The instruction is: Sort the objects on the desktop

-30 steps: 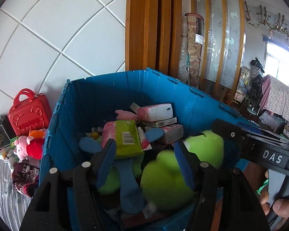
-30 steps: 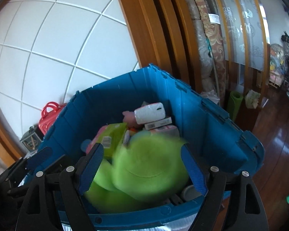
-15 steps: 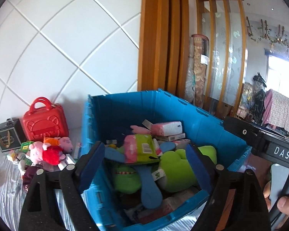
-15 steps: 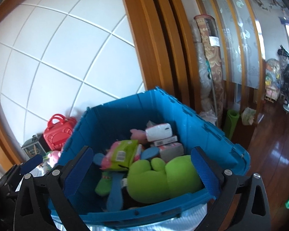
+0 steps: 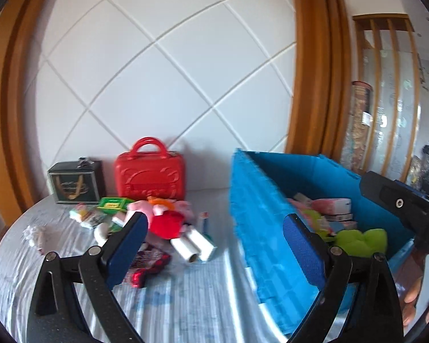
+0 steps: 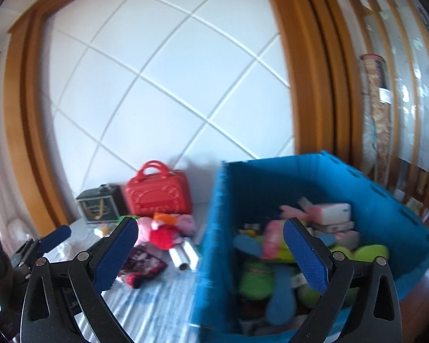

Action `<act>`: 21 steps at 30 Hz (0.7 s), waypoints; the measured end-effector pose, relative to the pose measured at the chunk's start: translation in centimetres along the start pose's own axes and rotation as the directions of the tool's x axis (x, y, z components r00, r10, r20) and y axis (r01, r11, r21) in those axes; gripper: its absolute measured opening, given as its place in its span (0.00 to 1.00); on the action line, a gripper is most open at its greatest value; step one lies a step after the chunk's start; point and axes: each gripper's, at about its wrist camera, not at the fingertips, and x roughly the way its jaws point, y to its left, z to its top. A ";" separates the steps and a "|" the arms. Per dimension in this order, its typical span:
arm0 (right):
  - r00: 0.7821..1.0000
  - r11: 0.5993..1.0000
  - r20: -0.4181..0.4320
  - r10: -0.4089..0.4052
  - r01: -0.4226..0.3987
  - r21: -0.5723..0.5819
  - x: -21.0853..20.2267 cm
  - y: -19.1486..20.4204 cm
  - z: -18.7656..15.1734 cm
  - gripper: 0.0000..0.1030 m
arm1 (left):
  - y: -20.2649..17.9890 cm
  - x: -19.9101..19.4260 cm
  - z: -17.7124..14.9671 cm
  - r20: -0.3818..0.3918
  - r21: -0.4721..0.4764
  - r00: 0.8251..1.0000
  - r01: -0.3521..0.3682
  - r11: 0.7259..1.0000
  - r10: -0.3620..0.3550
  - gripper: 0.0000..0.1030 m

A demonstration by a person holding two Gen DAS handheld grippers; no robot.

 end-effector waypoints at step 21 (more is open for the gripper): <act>0.938 0.998 -0.347 0.021 0.001 0.065 20.2 14.5 -7.9 1.00 | 25.1 12.0 -6.9 -0.359 -0.078 0.915 -0.223 0.972 0.181 0.94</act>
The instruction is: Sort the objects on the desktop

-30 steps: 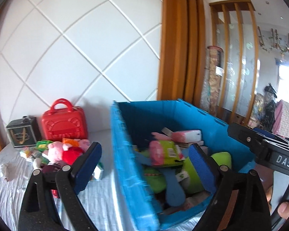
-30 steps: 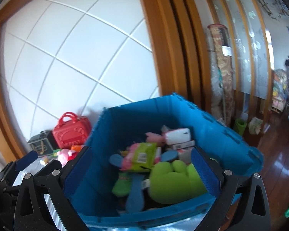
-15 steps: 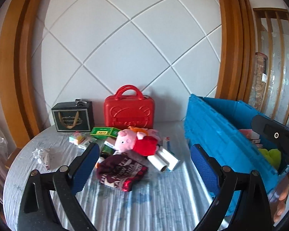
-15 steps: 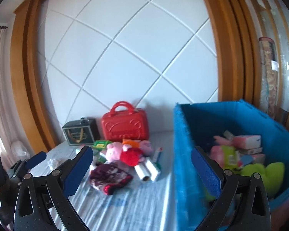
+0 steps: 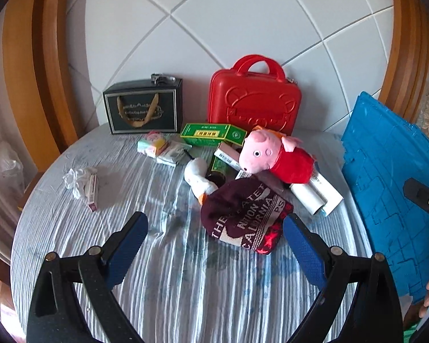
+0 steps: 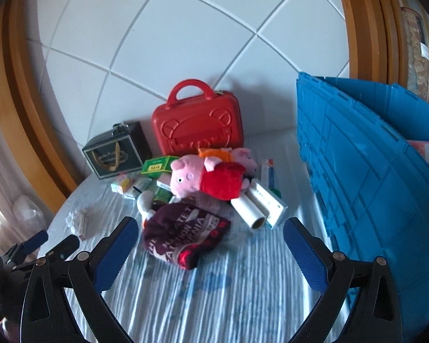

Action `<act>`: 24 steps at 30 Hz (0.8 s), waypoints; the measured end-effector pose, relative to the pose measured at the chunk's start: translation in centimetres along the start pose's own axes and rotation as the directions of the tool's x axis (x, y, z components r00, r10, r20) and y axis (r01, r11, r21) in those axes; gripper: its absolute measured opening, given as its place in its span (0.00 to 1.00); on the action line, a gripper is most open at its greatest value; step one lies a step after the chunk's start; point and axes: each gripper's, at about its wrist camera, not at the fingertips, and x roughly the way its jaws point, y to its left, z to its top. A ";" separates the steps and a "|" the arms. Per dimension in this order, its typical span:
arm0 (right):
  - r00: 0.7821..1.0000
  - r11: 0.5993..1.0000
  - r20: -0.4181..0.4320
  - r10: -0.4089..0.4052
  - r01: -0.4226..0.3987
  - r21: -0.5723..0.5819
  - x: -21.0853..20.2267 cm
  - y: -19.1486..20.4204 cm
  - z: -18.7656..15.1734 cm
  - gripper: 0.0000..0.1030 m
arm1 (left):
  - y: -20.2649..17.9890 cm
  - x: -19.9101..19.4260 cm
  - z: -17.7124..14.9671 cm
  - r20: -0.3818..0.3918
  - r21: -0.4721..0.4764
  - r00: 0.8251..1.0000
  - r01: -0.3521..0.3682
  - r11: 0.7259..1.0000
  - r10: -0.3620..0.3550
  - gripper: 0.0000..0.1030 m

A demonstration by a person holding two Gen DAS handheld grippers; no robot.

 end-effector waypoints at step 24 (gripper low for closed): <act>0.913 0.997 -0.401 -0.076 0.067 -0.035 23.7 -8.2 -2.4 1.00 | -3.9 24.7 -2.9 -0.465 -0.038 0.883 -0.087 0.995 0.060 0.94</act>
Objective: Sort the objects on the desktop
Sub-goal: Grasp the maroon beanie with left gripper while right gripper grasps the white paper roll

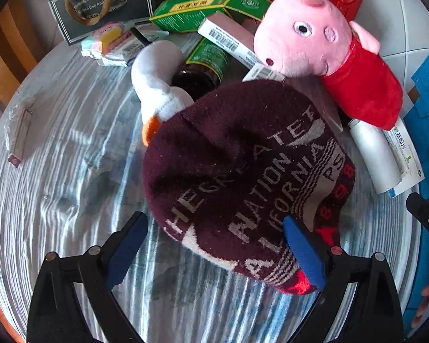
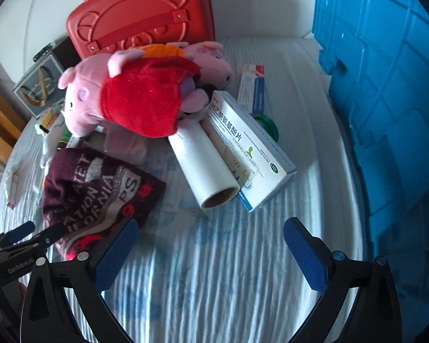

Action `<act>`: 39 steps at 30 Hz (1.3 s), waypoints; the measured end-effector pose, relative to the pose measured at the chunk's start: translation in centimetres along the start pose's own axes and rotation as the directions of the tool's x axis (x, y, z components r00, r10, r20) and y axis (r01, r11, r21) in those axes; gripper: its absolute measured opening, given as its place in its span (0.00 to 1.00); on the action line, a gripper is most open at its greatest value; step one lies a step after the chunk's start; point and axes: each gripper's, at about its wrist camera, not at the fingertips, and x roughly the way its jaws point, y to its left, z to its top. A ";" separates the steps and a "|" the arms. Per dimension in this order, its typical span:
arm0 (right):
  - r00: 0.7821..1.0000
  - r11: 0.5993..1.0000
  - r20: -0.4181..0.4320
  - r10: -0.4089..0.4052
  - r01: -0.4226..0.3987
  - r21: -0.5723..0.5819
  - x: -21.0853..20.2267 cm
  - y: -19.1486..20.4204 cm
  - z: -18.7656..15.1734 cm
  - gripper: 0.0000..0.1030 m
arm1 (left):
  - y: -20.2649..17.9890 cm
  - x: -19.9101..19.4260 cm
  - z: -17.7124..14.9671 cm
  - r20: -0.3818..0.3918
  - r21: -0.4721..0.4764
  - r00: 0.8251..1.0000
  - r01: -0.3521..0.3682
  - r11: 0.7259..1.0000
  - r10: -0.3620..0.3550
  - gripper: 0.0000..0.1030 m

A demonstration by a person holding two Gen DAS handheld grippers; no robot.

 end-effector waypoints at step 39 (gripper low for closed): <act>0.987 0.997 -0.155 0.031 -0.042 -0.069 4.2 2.3 -2.2 0.43 | 0.8 -3.6 -1.8 0.158 0.085 0.982 -0.113 0.990 0.099 0.22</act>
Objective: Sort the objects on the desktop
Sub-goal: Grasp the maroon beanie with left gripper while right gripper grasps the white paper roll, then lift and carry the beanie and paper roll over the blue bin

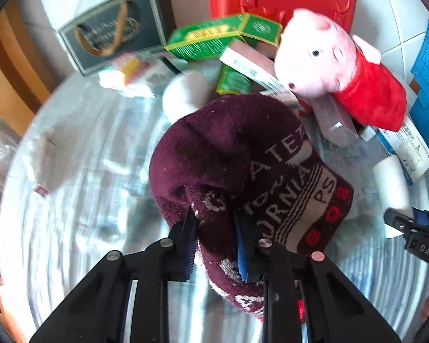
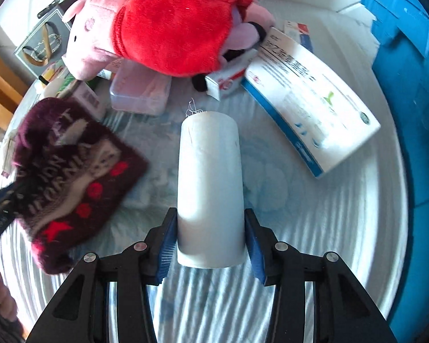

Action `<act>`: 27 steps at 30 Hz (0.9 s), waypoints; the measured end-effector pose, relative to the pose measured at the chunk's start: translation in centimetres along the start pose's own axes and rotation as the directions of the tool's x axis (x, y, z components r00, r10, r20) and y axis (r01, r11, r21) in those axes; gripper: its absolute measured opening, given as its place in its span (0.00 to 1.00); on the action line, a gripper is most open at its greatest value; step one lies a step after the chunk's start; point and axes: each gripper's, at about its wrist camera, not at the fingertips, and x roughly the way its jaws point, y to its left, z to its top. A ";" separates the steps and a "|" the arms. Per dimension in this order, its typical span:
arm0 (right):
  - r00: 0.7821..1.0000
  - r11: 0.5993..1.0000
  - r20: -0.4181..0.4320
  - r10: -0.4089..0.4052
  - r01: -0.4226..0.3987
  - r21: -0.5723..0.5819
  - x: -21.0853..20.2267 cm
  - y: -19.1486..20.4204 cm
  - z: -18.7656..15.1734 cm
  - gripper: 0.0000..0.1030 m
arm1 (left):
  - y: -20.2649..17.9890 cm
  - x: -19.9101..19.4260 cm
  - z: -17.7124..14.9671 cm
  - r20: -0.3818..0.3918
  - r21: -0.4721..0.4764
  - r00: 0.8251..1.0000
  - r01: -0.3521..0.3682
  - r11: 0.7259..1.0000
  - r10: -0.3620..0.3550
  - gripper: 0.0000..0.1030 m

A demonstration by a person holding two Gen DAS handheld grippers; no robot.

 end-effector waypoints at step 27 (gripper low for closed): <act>0.999 0.998 0.023 -0.036 0.038 -0.059 0.0 1.5 2.5 0.42 | 1.1 0.6 0.3 0.029 -0.074 1.000 0.010 0.997 -0.008 0.26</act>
